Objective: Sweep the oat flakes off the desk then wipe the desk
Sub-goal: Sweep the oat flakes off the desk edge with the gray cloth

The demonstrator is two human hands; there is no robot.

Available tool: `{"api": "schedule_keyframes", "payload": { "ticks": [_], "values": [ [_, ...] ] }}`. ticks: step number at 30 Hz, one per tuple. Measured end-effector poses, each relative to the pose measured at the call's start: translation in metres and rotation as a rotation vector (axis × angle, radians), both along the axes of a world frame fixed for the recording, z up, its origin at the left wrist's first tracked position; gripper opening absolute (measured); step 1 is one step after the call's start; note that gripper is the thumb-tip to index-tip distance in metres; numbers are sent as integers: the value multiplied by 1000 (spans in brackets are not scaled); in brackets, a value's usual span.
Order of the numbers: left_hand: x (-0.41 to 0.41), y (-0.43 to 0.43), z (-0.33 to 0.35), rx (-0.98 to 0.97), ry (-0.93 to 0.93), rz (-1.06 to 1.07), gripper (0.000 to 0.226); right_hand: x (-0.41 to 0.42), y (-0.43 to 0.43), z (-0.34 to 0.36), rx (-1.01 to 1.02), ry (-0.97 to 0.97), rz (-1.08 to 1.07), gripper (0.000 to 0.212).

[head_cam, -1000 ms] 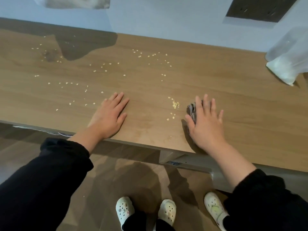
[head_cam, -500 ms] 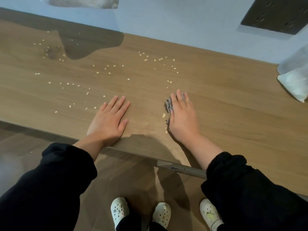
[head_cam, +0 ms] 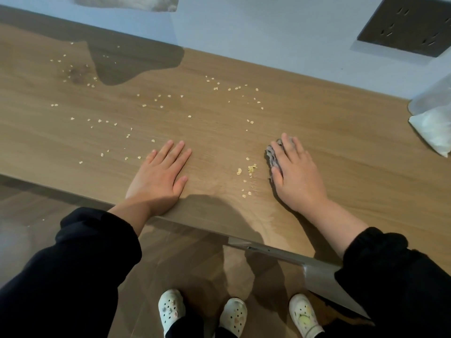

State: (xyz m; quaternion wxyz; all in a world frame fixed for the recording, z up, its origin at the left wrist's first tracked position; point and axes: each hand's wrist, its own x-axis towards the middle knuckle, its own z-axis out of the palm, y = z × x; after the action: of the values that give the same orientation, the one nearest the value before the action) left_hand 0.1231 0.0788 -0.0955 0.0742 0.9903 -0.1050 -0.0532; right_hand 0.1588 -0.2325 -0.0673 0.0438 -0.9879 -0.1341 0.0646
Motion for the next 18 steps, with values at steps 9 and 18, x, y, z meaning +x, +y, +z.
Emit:
{"api": "schedule_keyframes", "payload": {
  "ticks": [9, 18],
  "values": [
    [0, 0, 1, -2, -3, -7, 67, 53, -1, -4, -23, -78, -285, 57],
    [0, 0, -2, 8, 10, 3, 67, 59, -27, -5, 21, -43, -235, 56]
  ]
}}
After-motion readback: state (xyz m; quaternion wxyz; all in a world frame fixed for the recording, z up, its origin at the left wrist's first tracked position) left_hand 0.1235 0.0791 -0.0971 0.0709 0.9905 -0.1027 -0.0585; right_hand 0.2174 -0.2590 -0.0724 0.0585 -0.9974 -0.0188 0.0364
